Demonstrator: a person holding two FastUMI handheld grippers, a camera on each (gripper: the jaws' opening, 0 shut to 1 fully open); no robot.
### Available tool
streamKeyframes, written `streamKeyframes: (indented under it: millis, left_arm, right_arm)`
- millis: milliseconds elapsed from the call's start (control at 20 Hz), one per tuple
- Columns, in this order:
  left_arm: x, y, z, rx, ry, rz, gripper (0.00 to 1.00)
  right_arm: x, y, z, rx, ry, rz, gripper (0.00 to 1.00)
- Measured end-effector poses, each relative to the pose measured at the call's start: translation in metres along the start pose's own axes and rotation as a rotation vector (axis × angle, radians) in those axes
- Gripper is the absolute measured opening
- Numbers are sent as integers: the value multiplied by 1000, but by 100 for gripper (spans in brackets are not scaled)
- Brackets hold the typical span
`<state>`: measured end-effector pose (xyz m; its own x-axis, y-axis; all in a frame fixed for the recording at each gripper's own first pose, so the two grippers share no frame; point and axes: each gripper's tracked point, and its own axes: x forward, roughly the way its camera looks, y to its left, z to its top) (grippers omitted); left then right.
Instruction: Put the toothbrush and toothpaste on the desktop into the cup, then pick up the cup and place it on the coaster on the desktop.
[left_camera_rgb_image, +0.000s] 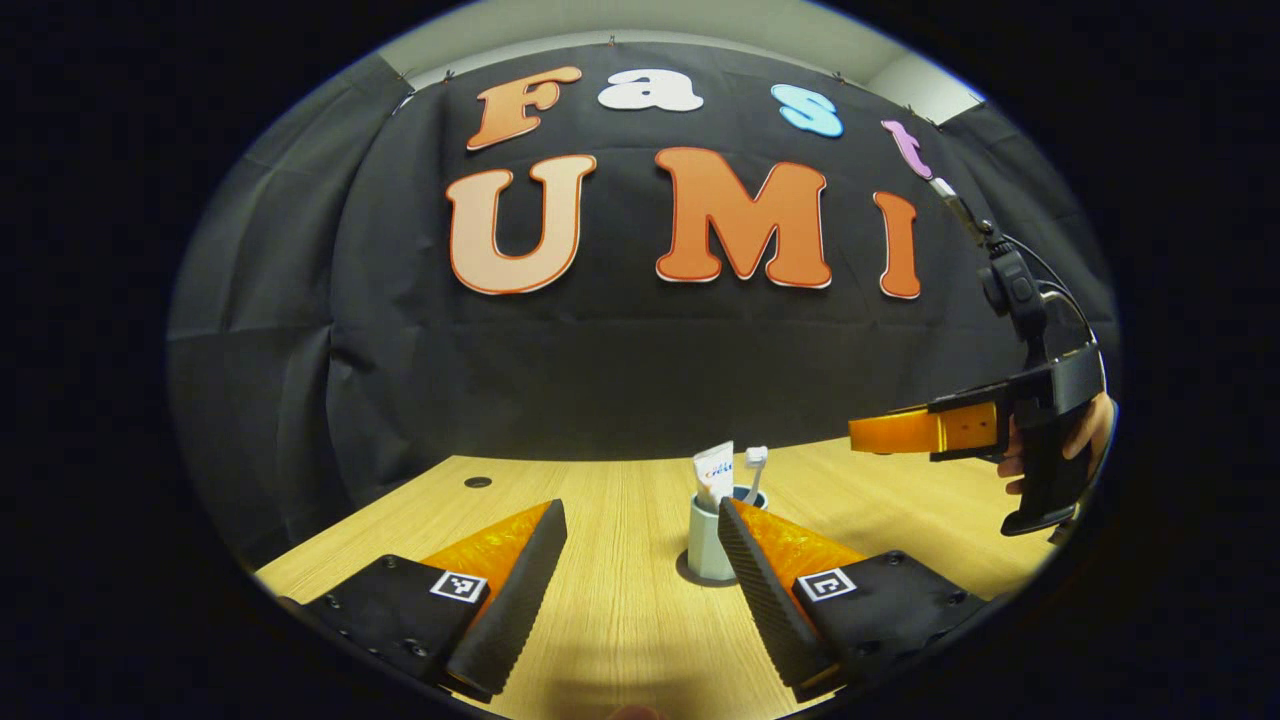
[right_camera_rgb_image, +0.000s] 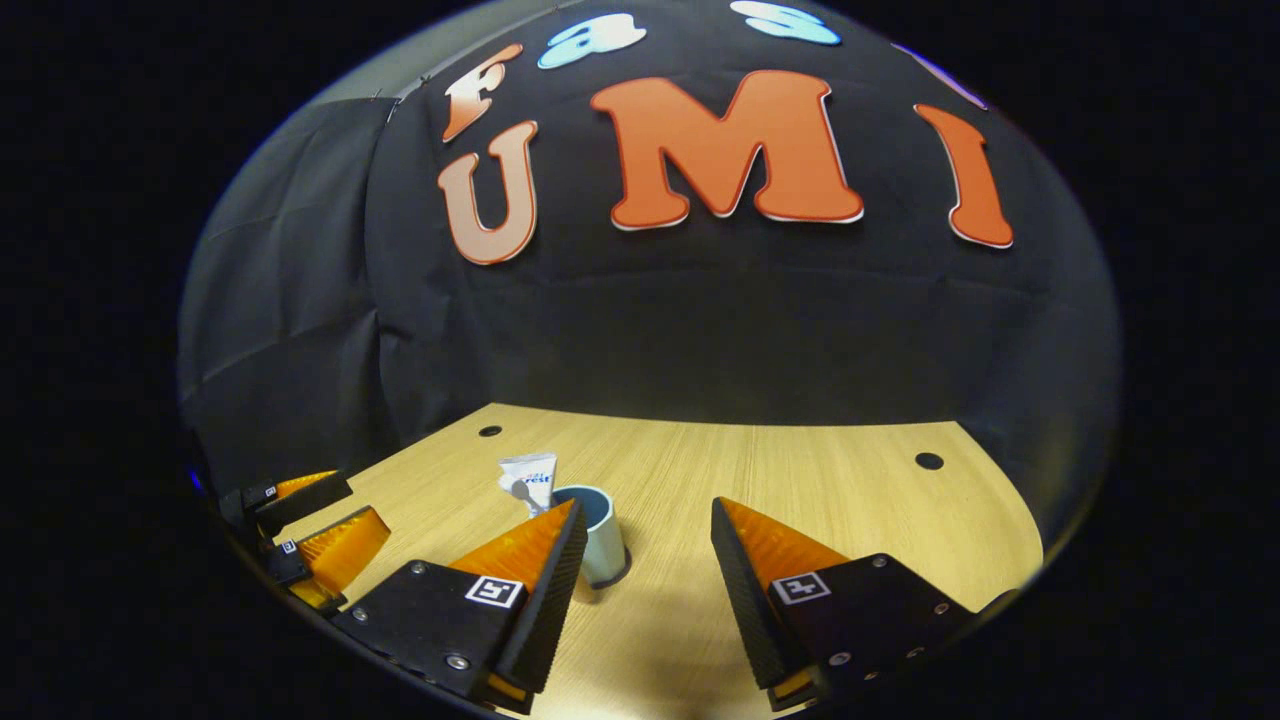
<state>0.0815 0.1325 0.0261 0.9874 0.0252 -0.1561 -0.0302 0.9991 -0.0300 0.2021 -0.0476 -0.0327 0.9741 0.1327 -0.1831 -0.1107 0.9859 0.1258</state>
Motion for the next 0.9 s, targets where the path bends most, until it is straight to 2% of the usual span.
streamKeyframes:
  millis: [500,900]
  left_arm:
    - [-13,-32,54,7,-149,-18,96]
    - [-25,-38,75,11,-216,-9,96]
  right_arm:
    - [-51,-62,8,-102,-215,-167,75]
    - [-81,-77,0,-73,-261,-196,76]
